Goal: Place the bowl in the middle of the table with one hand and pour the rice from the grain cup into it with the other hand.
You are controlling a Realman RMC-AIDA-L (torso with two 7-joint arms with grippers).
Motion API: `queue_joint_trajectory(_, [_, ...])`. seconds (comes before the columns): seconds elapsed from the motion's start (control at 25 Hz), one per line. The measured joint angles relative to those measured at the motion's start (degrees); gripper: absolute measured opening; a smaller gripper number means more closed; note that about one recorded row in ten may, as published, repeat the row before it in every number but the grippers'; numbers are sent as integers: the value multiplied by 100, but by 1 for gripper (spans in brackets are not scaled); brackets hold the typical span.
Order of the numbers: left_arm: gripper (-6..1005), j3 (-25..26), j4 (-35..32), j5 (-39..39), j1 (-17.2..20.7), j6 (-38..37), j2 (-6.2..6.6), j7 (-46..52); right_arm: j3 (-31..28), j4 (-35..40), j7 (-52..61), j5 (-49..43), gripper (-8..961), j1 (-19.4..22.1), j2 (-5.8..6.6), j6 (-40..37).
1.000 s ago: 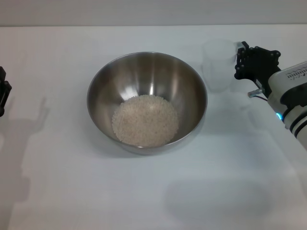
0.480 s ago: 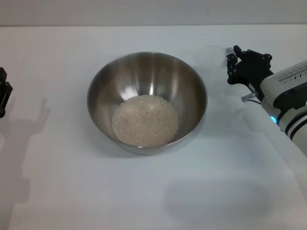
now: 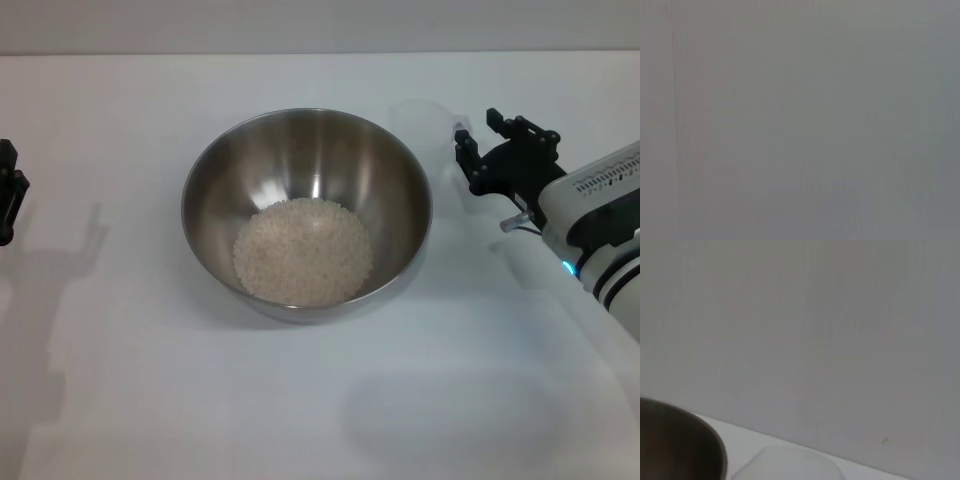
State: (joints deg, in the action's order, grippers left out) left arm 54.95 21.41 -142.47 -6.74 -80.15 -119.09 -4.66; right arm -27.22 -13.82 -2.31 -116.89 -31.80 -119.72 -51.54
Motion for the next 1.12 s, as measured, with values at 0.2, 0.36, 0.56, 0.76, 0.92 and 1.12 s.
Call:
queue_joint_trajectory(0.2, [813, -11, 4, 0, -3, -1, 0, 0, 20, -174, -25, 0, 396, 237, 11, -138])
queue_joint_trajectory(0.36, [812, -11, 2, 0, -3, -1, 0, 0, 113, -211, -27, 0, 422, 472, 15, -463])
queue_joint_trajectory(0.56, [812, -11, -9, 0, -14, 10, 0, 0, 144, -278, -29, 1, 484, 843, 24, -1008])
queue_joint_trajectory(0.76, [813, -6, -25, 0, -20, 26, 0, 0, -115, -283, 4, 75, 525, 1501, 11, -2266])
queue_joint_trajectory(0.92, [813, 30, -43, 33, -11, 35, 0, 0, -656, -327, 47, 90, 554, 2008, 4, -3188])
queue_joint_trajectory(1.12, [813, 11, -56, 36, -28, 41, 0, 0, -754, -272, 28, 96, 780, 2045, 2, -3287])
